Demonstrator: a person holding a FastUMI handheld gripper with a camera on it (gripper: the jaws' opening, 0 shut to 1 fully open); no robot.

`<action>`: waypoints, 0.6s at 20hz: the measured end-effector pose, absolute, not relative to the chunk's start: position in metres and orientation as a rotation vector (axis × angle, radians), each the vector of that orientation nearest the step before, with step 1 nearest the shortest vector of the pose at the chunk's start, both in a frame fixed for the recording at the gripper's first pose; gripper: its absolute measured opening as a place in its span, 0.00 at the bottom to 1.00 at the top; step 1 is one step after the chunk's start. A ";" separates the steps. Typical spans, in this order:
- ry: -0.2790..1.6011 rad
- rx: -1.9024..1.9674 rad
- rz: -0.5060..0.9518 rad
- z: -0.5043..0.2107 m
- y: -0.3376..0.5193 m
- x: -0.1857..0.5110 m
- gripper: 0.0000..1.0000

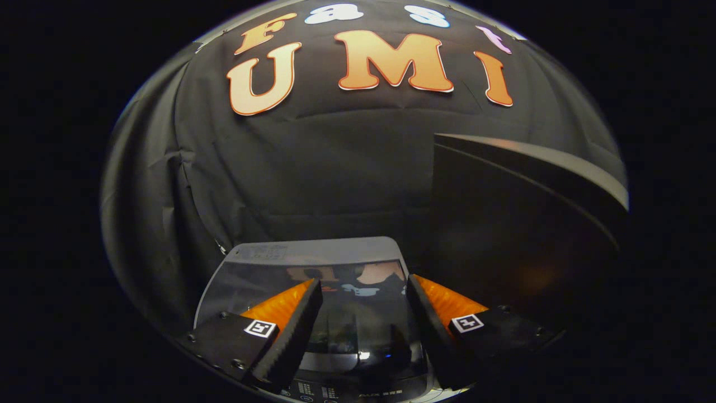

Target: Put the clothes into the washing machine and then close the washing machine lid.

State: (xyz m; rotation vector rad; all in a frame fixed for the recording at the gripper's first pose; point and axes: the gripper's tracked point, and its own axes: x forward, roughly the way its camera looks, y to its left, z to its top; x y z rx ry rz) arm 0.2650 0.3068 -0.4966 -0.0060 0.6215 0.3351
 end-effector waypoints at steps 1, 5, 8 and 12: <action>0.611 -0.014 0.352 -0.492 0.311 0.261 0.98; 0.502 -0.032 0.414 -0.436 0.328 0.254 0.98; 0.425 -0.014 0.440 -0.375 0.337 0.255 0.99; 0.319 -0.017 0.459 -0.299 0.328 0.234 0.99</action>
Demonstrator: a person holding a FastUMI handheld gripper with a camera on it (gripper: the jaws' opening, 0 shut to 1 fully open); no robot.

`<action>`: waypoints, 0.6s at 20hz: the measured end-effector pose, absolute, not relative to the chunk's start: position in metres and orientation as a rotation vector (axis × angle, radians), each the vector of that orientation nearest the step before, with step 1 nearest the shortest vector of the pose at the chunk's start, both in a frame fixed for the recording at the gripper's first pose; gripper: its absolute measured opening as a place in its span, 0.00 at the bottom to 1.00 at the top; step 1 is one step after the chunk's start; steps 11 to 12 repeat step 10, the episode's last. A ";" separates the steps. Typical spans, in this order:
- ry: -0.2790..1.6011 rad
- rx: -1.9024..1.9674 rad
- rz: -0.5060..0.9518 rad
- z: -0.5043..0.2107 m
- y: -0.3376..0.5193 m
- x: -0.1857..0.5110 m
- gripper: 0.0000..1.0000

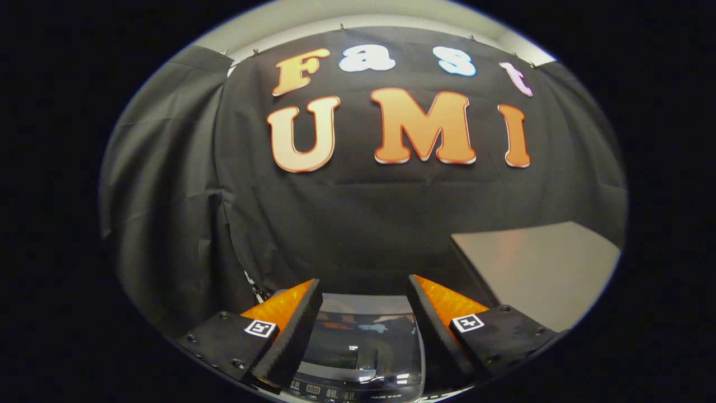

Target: Put the clothes into the washing machine and then close the washing machine lid.

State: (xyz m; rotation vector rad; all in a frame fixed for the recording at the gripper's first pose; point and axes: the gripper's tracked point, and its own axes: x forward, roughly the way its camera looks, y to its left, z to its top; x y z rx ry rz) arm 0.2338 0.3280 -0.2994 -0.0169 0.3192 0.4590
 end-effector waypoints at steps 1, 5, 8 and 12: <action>0.283 -0.022 0.461 -0.276 0.324 0.227 0.98; 0.193 0.014 0.484 -0.201 0.301 0.188 0.98; 0.156 0.039 0.481 -0.155 0.274 0.171 0.98; 0.133 0.035 0.463 -0.131 0.248 0.162 0.98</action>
